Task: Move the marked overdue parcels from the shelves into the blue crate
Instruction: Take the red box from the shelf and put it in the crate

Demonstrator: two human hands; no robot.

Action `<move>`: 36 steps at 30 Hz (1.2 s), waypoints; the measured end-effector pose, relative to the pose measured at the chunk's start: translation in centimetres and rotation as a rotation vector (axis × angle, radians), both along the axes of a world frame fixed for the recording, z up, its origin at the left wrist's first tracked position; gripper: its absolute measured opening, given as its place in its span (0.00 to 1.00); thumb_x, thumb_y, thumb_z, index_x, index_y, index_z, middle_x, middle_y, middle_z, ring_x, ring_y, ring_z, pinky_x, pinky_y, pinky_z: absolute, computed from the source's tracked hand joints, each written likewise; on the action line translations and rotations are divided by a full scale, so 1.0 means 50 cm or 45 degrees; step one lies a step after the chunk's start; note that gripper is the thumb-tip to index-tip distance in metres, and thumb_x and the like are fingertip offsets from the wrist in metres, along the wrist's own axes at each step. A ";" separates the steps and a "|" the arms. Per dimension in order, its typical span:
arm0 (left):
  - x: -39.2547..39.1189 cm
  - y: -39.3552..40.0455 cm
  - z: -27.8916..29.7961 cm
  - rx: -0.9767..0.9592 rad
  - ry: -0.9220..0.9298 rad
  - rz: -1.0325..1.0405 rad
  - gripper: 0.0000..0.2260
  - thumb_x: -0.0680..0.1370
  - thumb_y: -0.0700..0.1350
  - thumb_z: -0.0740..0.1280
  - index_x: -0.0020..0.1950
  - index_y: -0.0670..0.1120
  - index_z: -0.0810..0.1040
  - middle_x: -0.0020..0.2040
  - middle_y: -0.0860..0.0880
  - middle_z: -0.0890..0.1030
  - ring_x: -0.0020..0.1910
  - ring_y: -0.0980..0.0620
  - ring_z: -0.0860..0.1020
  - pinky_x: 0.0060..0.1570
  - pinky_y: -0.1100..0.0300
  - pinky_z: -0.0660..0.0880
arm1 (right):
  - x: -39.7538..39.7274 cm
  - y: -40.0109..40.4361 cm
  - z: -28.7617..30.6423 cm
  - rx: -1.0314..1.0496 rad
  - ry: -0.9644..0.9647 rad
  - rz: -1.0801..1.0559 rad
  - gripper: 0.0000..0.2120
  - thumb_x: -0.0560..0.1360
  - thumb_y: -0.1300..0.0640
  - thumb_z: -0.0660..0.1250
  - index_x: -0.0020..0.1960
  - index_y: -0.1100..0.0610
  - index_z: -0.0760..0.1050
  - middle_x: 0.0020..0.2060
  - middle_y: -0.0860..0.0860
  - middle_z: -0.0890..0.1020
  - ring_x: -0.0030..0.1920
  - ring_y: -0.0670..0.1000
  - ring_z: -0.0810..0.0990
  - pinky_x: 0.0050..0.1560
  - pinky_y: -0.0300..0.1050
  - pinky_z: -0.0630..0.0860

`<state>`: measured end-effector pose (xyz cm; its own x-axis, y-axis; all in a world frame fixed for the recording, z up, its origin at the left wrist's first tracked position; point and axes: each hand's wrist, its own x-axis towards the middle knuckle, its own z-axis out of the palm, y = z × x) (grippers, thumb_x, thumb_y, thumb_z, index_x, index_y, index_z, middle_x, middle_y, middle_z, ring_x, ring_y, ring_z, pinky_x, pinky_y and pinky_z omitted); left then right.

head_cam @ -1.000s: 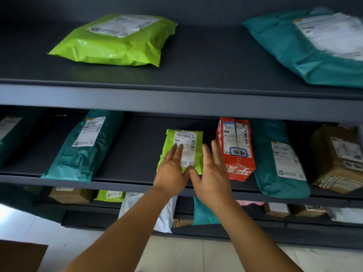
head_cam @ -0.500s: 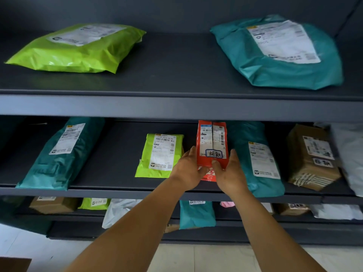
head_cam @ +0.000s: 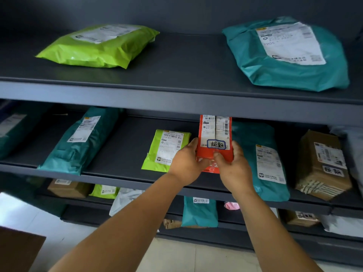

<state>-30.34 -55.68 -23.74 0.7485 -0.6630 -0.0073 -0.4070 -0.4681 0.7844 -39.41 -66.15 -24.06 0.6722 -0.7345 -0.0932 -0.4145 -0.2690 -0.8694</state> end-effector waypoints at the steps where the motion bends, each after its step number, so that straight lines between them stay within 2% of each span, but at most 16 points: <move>1: 0.001 0.010 0.006 -0.029 0.014 0.015 0.22 0.73 0.48 0.71 0.66 0.52 0.70 0.52 0.54 0.82 0.48 0.55 0.81 0.49 0.61 0.78 | 0.002 0.005 0.006 -0.006 -0.013 0.012 0.30 0.77 0.47 0.65 0.76 0.49 0.58 0.62 0.46 0.78 0.55 0.47 0.77 0.50 0.40 0.72; 7: -0.002 0.107 0.037 -0.117 0.040 0.150 0.21 0.73 0.49 0.72 0.64 0.54 0.72 0.50 0.58 0.82 0.43 0.64 0.79 0.41 0.75 0.73 | 0.026 0.077 0.026 -0.001 -0.073 0.104 0.30 0.75 0.46 0.67 0.74 0.47 0.61 0.60 0.46 0.79 0.55 0.46 0.79 0.53 0.41 0.74; 11: -0.009 0.209 0.042 -0.121 0.050 0.249 0.23 0.72 0.51 0.73 0.66 0.55 0.72 0.51 0.58 0.83 0.44 0.63 0.80 0.45 0.70 0.76 | 0.036 0.167 0.037 0.013 -0.095 0.241 0.25 0.76 0.49 0.67 0.71 0.46 0.65 0.55 0.44 0.80 0.48 0.44 0.78 0.46 0.39 0.72; 13: -0.015 0.269 0.044 -0.109 0.047 0.311 0.23 0.73 0.50 0.73 0.66 0.55 0.72 0.49 0.59 0.82 0.42 0.66 0.80 0.42 0.74 0.74 | 0.039 0.220 0.039 0.001 -0.103 0.314 0.23 0.76 0.49 0.67 0.70 0.45 0.67 0.54 0.43 0.80 0.46 0.43 0.78 0.41 0.35 0.71; 14: -0.020 0.300 0.045 -0.107 0.049 0.342 0.23 0.73 0.49 0.73 0.66 0.55 0.72 0.49 0.60 0.82 0.40 0.68 0.79 0.39 0.77 0.72 | 0.039 0.247 0.040 0.000 -0.108 0.346 0.23 0.75 0.50 0.67 0.69 0.44 0.67 0.53 0.42 0.80 0.46 0.42 0.78 0.40 0.33 0.71; 16: -0.035 0.364 0.047 -0.102 0.059 0.399 0.23 0.73 0.49 0.73 0.66 0.56 0.72 0.48 0.61 0.81 0.38 0.70 0.78 0.36 0.78 0.70 | 0.039 0.306 0.038 0.004 -0.124 0.404 0.21 0.75 0.50 0.68 0.66 0.43 0.69 0.53 0.41 0.81 0.46 0.40 0.79 0.45 0.37 0.75; 19: -0.069 0.467 0.053 -0.098 0.053 0.498 0.23 0.73 0.50 0.72 0.66 0.57 0.71 0.49 0.62 0.80 0.42 0.69 0.77 0.41 0.76 0.72 | 0.032 0.402 0.039 0.007 -0.133 0.493 0.22 0.74 0.50 0.69 0.67 0.46 0.69 0.55 0.43 0.80 0.50 0.44 0.80 0.53 0.45 0.78; 24: -0.146 0.646 0.057 -0.168 0.066 0.690 0.24 0.73 0.51 0.72 0.67 0.58 0.70 0.52 0.62 0.79 0.46 0.65 0.78 0.44 0.71 0.74 | -0.002 0.576 0.045 -0.016 -0.179 0.667 0.20 0.74 0.52 0.69 0.65 0.47 0.70 0.57 0.46 0.80 0.56 0.49 0.78 0.57 0.52 0.77; 26: -0.181 0.718 0.059 -0.176 0.071 0.757 0.24 0.74 0.52 0.71 0.68 0.59 0.69 0.53 0.63 0.80 0.47 0.63 0.79 0.42 0.70 0.75 | -0.027 0.648 0.050 -0.005 -0.203 0.742 0.19 0.74 0.52 0.69 0.64 0.46 0.70 0.57 0.45 0.79 0.56 0.48 0.78 0.57 0.51 0.77; 30: -0.262 0.866 0.061 -0.187 0.100 0.913 0.25 0.74 0.51 0.71 0.69 0.57 0.68 0.56 0.59 0.80 0.50 0.58 0.79 0.51 0.61 0.78 | -0.075 0.798 0.040 -0.004 -0.221 0.900 0.21 0.74 0.51 0.68 0.66 0.45 0.69 0.57 0.44 0.79 0.55 0.47 0.78 0.56 0.51 0.77; 36: -0.389 1.098 0.047 -0.180 0.136 1.135 0.29 0.74 0.49 0.72 0.72 0.56 0.65 0.59 0.58 0.79 0.53 0.58 0.79 0.45 0.67 0.76 | -0.154 1.027 0.024 0.035 -0.190 1.148 0.24 0.75 0.49 0.67 0.70 0.43 0.65 0.58 0.42 0.77 0.54 0.44 0.77 0.46 0.39 0.75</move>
